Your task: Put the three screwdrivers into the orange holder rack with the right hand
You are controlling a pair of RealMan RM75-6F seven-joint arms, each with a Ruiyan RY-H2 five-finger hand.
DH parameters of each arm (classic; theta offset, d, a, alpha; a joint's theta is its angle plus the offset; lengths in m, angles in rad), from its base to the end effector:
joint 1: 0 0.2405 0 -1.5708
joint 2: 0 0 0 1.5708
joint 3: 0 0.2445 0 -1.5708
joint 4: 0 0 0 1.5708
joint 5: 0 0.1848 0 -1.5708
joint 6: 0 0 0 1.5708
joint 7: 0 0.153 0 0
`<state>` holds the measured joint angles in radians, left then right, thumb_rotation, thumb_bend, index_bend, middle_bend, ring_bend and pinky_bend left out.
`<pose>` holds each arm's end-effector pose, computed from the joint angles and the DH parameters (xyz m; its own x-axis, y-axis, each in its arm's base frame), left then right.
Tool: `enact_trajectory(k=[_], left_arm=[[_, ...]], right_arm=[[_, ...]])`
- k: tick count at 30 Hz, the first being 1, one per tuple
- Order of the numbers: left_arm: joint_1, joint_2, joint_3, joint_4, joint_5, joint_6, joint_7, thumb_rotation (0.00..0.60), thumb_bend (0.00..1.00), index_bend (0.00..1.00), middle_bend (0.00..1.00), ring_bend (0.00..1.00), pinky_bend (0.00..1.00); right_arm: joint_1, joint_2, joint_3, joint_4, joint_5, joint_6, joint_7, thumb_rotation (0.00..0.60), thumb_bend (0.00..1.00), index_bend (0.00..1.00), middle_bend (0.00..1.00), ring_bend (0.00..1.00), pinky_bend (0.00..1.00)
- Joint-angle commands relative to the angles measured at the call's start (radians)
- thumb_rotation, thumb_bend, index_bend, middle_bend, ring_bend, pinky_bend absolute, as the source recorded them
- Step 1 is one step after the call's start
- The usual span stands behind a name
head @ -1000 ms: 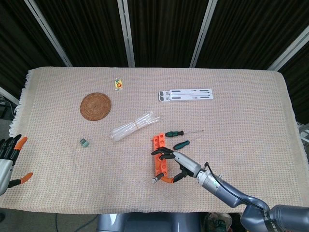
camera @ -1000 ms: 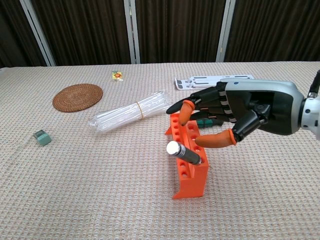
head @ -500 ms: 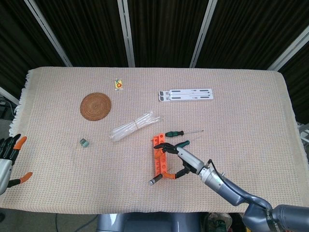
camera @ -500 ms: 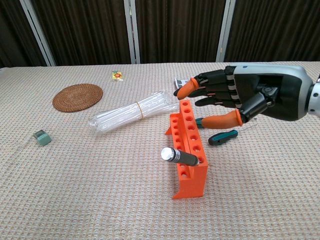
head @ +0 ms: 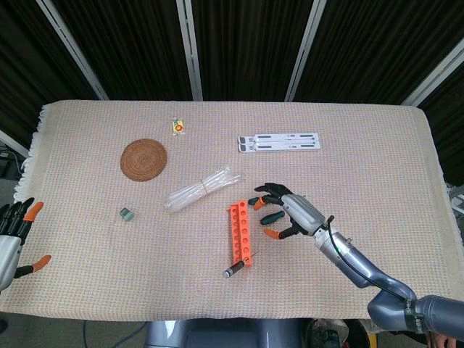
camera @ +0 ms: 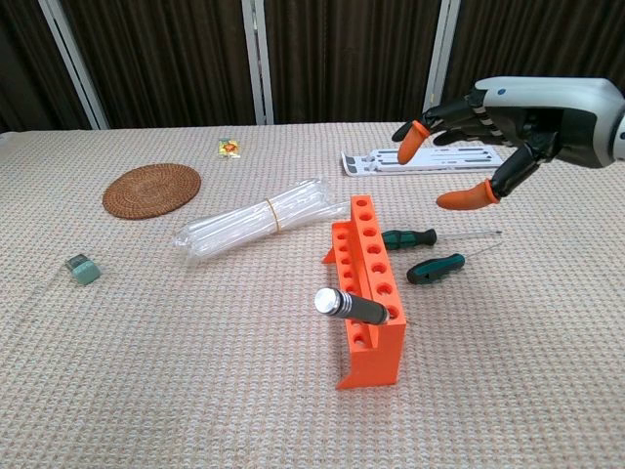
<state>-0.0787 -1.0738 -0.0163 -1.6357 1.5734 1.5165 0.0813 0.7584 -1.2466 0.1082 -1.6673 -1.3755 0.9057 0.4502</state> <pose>-0.2811 0.1785 0.1838 0.4924 -0.0011 0.8703 0.8678 -0.0752 -0.4911 -0.1256 -0.3224 0.0653 0.0150 -0.5194 0.8544 -0.9226 -0.3366 -0.1885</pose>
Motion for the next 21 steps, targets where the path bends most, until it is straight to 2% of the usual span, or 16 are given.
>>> enact_trajectory(k=[1,2,3,6,21], left_arm=[[-0.003,0.000,-0.004,-0.003,-0.001,0.000,0.007,0.600,0.06,0.00,0.00,0.00,0.00],[-0.005,0.001,-0.005,-0.004,-0.001,-0.001,0.010,0.600,0.06,0.00,0.00,0.00,0.00],[-0.008,0.002,-0.008,-0.006,-0.002,-0.003,0.015,0.600,0.06,0.00,0.00,0.00,0.00],[-0.011,0.003,-0.009,-0.009,-0.008,-0.009,0.021,0.600,0.06,0.00,0.00,0.00,0.00],[-0.024,-0.007,-0.016,0.019,-0.039,-0.040,0.007,0.600,0.06,0.00,0.00,0.00,0.00]], right_arm=[[0.030,-0.029,0.023,0.079,0.096,0.004,-0.321,0.600,0.23,0.35,0.08,0.00,0.00],[0.035,-0.040,0.019,0.093,0.100,0.007,-0.379,0.600,0.22,0.35,0.08,0.00,0.00],[0.051,-0.066,0.009,0.132,0.099,0.009,-0.493,0.600,0.22,0.35,0.07,0.00,0.00],[0.065,-0.120,0.016,0.152,0.159,0.011,-0.636,0.600,0.21,0.34,0.06,0.00,0.00],[0.123,-0.233,-0.025,0.197,0.277,0.007,-1.083,0.600,0.22,0.35,0.04,0.00,0.00]])
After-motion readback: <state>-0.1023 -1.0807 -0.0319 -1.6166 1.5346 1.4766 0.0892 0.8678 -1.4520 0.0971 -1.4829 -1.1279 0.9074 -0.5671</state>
